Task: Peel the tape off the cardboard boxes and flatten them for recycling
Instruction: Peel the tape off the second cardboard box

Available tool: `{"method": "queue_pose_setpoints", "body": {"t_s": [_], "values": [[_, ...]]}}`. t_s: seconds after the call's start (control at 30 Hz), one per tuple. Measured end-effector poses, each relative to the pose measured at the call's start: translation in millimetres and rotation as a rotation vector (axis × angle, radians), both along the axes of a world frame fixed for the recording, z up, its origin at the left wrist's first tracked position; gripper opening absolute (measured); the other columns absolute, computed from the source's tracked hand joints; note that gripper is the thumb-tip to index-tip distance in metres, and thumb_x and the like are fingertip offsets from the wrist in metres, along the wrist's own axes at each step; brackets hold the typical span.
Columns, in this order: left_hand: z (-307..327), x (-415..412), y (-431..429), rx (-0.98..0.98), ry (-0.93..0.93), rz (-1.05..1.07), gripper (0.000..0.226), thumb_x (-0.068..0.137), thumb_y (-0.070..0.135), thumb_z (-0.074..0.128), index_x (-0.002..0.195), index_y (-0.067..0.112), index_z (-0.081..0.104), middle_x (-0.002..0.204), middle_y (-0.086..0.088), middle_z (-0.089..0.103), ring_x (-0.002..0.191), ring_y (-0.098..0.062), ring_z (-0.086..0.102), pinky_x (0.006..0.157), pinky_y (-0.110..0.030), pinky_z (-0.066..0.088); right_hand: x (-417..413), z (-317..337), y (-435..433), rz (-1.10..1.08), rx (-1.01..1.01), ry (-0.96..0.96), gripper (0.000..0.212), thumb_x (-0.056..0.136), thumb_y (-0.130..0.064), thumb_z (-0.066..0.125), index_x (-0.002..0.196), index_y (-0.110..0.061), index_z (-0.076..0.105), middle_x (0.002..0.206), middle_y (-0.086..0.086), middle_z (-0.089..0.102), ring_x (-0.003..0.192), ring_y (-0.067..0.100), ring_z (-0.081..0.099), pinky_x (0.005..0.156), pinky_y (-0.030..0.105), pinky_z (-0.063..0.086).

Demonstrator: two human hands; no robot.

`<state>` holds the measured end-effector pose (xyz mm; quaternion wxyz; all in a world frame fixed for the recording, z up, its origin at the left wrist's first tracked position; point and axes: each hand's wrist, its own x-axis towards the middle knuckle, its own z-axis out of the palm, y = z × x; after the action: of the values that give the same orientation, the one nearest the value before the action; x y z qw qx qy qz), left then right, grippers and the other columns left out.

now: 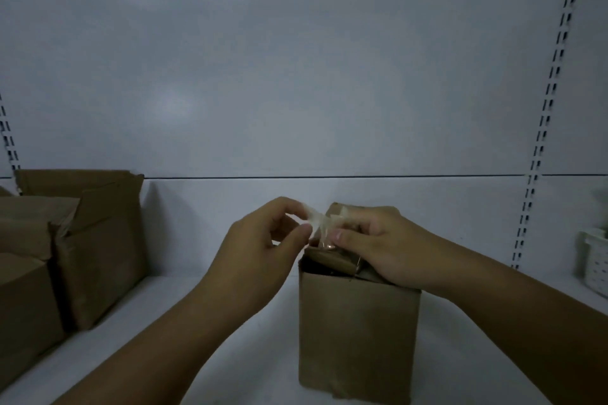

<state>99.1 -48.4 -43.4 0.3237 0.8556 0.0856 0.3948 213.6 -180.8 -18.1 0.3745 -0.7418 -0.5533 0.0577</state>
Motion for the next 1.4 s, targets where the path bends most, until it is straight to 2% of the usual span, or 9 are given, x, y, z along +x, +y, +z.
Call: {"method": "queue_pose_setpoints", "body": {"t_s": [0.27,0.4,0.6,0.77,0.9,1.0,1.13,1.27,1.4], "values": [[-25.1,-2.0,-10.3,-0.127,-0.134,0.03,0.027,0.075,0.017,0.071,0.061,0.025,0.049,0.073,0.005,0.067,0.061,-0.011,0.063,0.052,-0.011,0.043,2.7,-1.1,2.4,-0.115,0.085,0.12,0.028,0.092,-0.02,0.049,0.068,-0.023,0.062,0.071,-0.007,0.061,0.066,0.004,0.054,0.056,0.011,0.039],[-25.1,-1.4,-8.5,-0.242,-0.115,-0.106,0.019,0.08,0.01,0.067,0.079,0.025,0.055,0.071,0.008,0.063,0.069,-0.012,0.062,0.066,-0.017,0.048,6.7,-3.5,3.4,-0.185,0.168,0.317,0.029,0.093,-0.026,0.049,0.074,-0.018,0.069,0.079,-0.004,0.072,0.077,0.009,0.064,0.068,0.021,0.045],[-23.3,-14.4,-8.9,-0.009,-0.026,-0.123,0.025,0.086,0.008,0.059,0.081,0.03,0.07,0.082,0.012,0.063,0.087,-0.004,0.06,0.078,-0.013,0.048,14.8,-6.1,5.7,-0.157,0.537,0.625,0.046,0.095,-0.011,0.036,0.056,-0.019,0.058,0.057,0.002,0.063,0.065,0.022,0.063,0.075,0.042,0.051],[-5.3,-21.4,-25.7,0.221,0.065,0.087,0.038,0.074,0.057,0.042,0.072,0.027,0.065,0.081,0.017,0.063,0.085,-0.001,0.053,0.076,-0.023,0.044,16.3,-7.8,8.8,-0.184,1.022,1.028,0.027,0.099,-0.014,0.036,0.076,-0.01,0.05,0.056,0.003,0.051,0.041,0.01,0.055,0.055,0.034,0.055],[-4.6,0.0,-67.7,0.545,0.224,0.148,0.068,0.061,0.081,0.024,0.109,0.041,0.05,0.106,0.022,0.057,0.093,-0.002,0.048,0.091,-0.029,0.038,6.6,-5.5,17.1,-0.14,1.074,1.216,0.02,0.099,-0.021,0.039,0.087,-0.009,0.049,0.06,0.006,0.053,0.046,0.013,0.054,0.055,0.031,0.057],[-8.9,8.8,-52.9,0.709,0.324,0.128,0.05,0.068,0.069,0.033,0.109,0.041,0.04,0.117,0.018,0.049,0.107,-0.008,0.044,0.105,-0.036,0.03,11.9,5.8,15.1,-0.131,1.046,1.207,0.021,0.099,-0.023,0.039,0.085,-0.011,0.049,0.064,0.006,0.053,0.052,0.015,0.052,0.057,0.031,0.058],[7.2,-11.0,-1.8,0.593,0.451,-0.072,0.032,0.067,0.034,0.052,0.097,0.034,0.044,0.098,0.017,0.052,0.086,-0.007,0.048,0.077,-0.025,0.042,48.0,26.1,-7.8,-0.262,1.082,1.055,0.022,0.098,-0.018,0.038,0.08,-0.015,0.049,0.053,-0.001,0.052,0.042,0.01,0.049,0.048,0.023,0.052],[21.1,-13.5,27.6,0.443,0.477,0.0,0.031,0.071,0.002,0.05,0.082,0.03,0.051,0.087,0.012,0.057,0.082,-0.011,0.053,0.071,-0.031,0.046,69.8,7.2,-16.4,-0.43,0.972,0.963,0.024,0.094,-0.016,0.037,0.072,-0.019,0.048,0.051,-0.005,0.046,0.045,0.009,0.041,0.038,0.016,0.037],[27.9,21.6,8.2,0.396,0.267,0.118,0.026,0.08,0.008,0.051,0.077,0.032,0.059,0.082,0.013,0.061,0.069,-0.002,0.052,0.057,-0.019,0.037,67.4,0.3,-7.5,-0.345,1.025,0.987,0.027,0.096,-0.02,0.038,0.071,-0.019,0.047,0.044,-0.007,0.047,0.038,0.007,0.042,0.037,0.015,0.036]]}}
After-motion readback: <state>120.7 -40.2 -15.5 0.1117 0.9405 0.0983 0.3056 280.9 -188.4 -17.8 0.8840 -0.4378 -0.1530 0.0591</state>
